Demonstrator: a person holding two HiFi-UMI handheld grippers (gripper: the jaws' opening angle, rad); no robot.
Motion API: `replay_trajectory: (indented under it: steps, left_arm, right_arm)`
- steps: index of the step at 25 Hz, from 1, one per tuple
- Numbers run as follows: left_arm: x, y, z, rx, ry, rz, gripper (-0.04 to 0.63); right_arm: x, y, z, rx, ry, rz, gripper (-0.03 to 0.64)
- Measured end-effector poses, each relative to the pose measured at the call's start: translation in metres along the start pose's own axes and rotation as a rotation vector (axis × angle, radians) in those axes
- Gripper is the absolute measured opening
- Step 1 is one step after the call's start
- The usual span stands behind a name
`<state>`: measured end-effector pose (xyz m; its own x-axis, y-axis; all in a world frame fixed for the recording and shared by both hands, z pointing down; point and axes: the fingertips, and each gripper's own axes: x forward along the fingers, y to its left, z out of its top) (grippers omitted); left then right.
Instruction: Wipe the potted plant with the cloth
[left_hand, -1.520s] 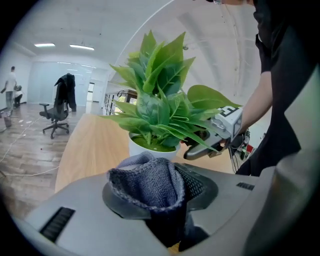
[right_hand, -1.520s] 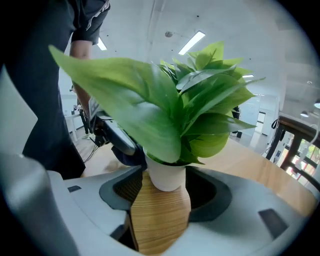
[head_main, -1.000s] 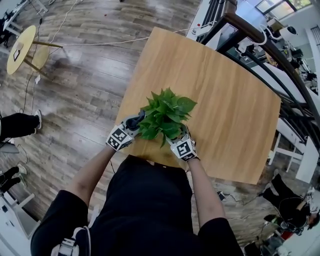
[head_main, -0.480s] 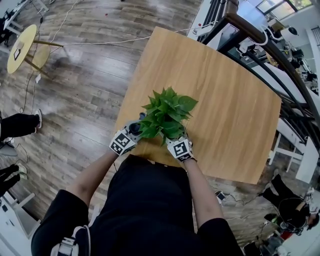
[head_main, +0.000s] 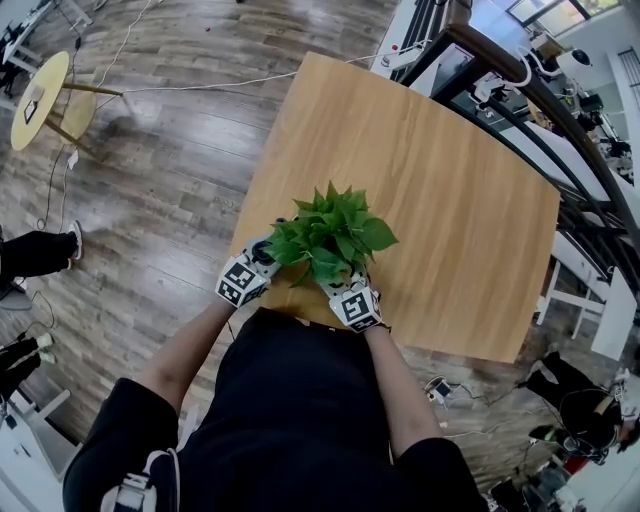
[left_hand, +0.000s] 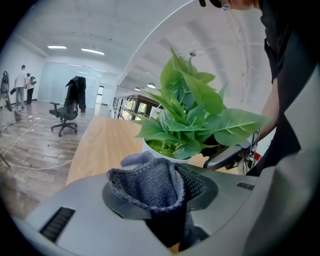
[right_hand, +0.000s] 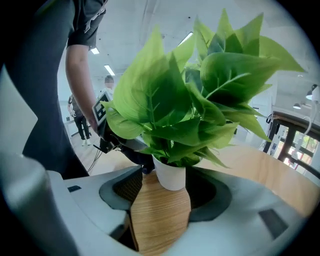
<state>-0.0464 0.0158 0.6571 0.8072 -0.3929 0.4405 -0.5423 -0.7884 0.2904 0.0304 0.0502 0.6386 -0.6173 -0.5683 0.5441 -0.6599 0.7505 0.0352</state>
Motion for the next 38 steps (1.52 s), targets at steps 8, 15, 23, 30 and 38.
replay_trajectory:
  steps: [8, 15, 23, 30, 38]
  left_arm:
    - [0.0, 0.018, 0.01, 0.017, -0.004, 0.003, 0.173]
    - [0.005, 0.007, 0.009, 0.041, 0.006, 0.004, 0.173]
    - [-0.001, -0.013, 0.004, 0.022, -0.004, -0.038, 0.173]
    - [0.001, -0.009, 0.001, 0.01, -0.004, -0.025, 0.173]
    - [-0.004, 0.01, 0.007, -0.02, -0.031, 0.021, 0.173]
  right_arm:
    - [0.0, -0.026, 0.003, -0.084, 0.022, -0.008, 0.256]
    - [0.009, -0.026, 0.008, -0.079, 0.011, -0.023, 0.256]
    - [0.011, -0.023, 0.014, -0.04, -0.004, -0.044, 0.256]
    - [0.009, -0.018, 0.017, -0.059, 0.001, -0.027, 0.256]
    - [-0.004, -0.001, -0.001, -0.037, 0.025, 0.018, 0.256]
